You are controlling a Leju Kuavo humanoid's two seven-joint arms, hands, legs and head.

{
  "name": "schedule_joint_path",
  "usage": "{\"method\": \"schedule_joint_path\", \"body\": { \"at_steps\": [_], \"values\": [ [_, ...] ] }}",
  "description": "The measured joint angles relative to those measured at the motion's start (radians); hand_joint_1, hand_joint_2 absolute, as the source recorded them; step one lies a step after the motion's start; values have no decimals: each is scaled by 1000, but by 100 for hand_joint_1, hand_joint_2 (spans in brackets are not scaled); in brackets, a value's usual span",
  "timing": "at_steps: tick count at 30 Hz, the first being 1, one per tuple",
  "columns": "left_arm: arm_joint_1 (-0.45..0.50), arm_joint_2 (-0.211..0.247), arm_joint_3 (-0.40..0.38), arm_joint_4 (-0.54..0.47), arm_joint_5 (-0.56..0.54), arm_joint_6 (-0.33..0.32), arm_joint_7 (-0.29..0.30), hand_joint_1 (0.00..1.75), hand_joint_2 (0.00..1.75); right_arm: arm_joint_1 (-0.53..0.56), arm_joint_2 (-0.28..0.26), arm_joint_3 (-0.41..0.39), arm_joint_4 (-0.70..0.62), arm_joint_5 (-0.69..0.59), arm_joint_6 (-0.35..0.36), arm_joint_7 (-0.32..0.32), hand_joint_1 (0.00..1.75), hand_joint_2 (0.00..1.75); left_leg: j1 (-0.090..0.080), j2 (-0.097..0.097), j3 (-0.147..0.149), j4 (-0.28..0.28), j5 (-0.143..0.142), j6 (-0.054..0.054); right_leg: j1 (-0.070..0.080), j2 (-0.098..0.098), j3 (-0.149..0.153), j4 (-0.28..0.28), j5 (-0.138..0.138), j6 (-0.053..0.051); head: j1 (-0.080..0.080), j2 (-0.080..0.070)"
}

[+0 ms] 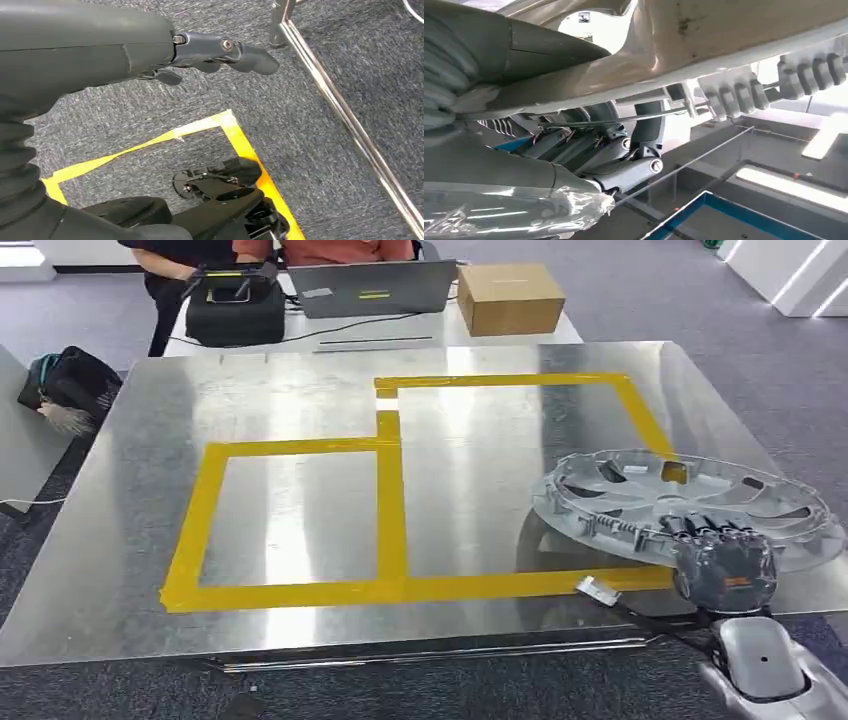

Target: Take the parts from the cabinet and place them on the table.

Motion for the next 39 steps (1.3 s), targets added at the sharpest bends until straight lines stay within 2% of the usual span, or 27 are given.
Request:
{"method": "schedule_joint_path", "body": {
  "at_steps": [39],
  "values": [
    [0, 2, 4, 0, 0, -1, 0, 0, 175, -7, -1, 18, 8, 0, 0, 0, 175, 175, 0, 0, 0, 0, 0, 0, 0, 0, 0, 0, 0, 0, 0, 0]
  ]
}}
